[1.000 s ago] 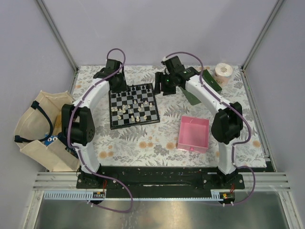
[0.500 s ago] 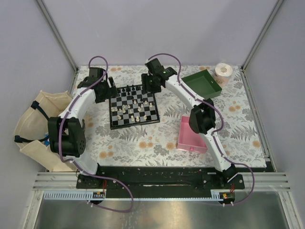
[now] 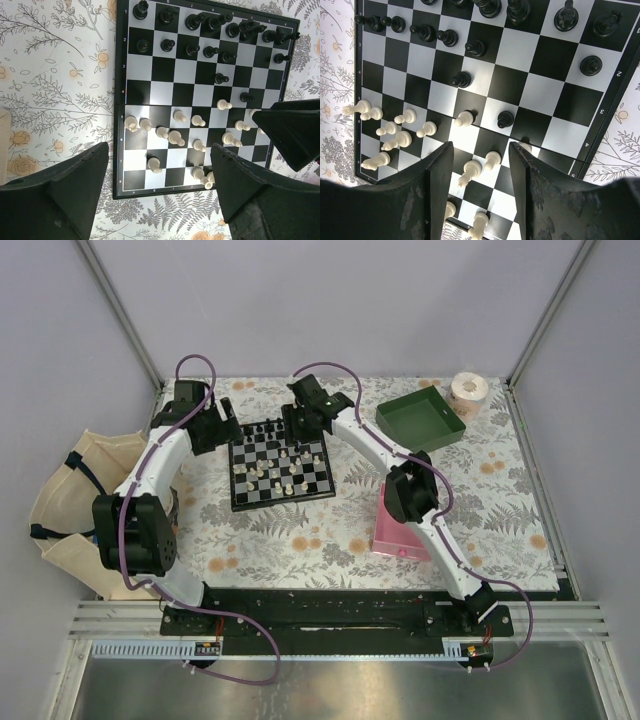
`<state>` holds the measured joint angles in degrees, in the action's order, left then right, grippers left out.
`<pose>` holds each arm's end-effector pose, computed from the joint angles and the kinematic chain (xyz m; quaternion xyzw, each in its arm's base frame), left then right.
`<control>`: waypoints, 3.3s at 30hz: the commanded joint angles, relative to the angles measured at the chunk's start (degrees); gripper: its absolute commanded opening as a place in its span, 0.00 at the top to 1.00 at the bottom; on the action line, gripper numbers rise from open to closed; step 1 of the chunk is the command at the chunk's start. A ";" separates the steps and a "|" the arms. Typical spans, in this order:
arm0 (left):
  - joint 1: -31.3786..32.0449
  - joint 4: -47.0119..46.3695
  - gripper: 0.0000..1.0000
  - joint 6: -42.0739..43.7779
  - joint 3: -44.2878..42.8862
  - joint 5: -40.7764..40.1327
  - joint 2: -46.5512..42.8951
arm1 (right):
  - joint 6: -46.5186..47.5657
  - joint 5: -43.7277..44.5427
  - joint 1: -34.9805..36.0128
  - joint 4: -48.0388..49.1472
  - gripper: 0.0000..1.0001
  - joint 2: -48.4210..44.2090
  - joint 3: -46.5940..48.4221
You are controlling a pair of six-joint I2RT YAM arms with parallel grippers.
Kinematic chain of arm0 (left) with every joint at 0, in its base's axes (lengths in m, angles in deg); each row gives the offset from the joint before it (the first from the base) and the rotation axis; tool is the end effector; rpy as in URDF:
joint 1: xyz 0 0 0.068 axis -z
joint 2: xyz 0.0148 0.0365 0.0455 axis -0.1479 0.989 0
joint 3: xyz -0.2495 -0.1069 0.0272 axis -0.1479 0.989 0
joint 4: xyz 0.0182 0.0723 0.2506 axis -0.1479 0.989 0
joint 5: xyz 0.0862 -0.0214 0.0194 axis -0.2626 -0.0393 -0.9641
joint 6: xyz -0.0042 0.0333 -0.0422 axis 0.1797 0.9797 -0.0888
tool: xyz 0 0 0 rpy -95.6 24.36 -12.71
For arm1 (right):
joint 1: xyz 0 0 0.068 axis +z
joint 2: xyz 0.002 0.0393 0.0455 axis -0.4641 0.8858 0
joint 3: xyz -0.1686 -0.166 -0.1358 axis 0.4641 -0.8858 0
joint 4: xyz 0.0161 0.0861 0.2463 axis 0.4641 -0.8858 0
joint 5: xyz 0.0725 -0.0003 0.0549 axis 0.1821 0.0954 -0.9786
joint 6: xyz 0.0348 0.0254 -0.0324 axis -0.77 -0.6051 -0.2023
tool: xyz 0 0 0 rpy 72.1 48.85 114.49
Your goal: Set up the chess pieces on the board
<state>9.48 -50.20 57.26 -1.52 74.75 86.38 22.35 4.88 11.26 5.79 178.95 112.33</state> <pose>0.3530 -0.0087 0.2872 -0.1655 0.9246 -0.1049 0.3267 0.4363 0.3564 0.2189 -0.1737 0.9194 0.2095 0.2839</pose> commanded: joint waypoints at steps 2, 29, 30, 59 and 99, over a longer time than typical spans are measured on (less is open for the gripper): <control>-0.09 -1.58 0.16 2.09 0.04 1.07 -1.50 | 0.92 2.24 0.02 3.70 0.43 -3.41 -0.51; 3.67 -1.58 0.19 4.72 -2.24 1.95 0.78 | 4.95 6.71 0.02 4.77 0.45 -4.90 3.16; 4.73 -1.50 0.19 4.81 -3.03 1.34 1.31 | 5.48 7.25 -0.15 5.30 0.44 -6.31 2.46; 14.32 5.27 0.39 0.24 -24.92 -6.58 26.88 | -6.46 -4.69 -14.57 12.60 0.40 -59.23 -54.50; 14.32 5.98 0.55 -1.78 -31.33 -7.11 35.50 | -5.76 -9.09 -15.45 12.69 0.41 -58.62 -57.49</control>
<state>23.79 -44.01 56.06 -31.64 68.43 121.70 16.14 -2.90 -3.78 17.04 120.60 54.83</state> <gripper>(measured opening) 0.458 0.594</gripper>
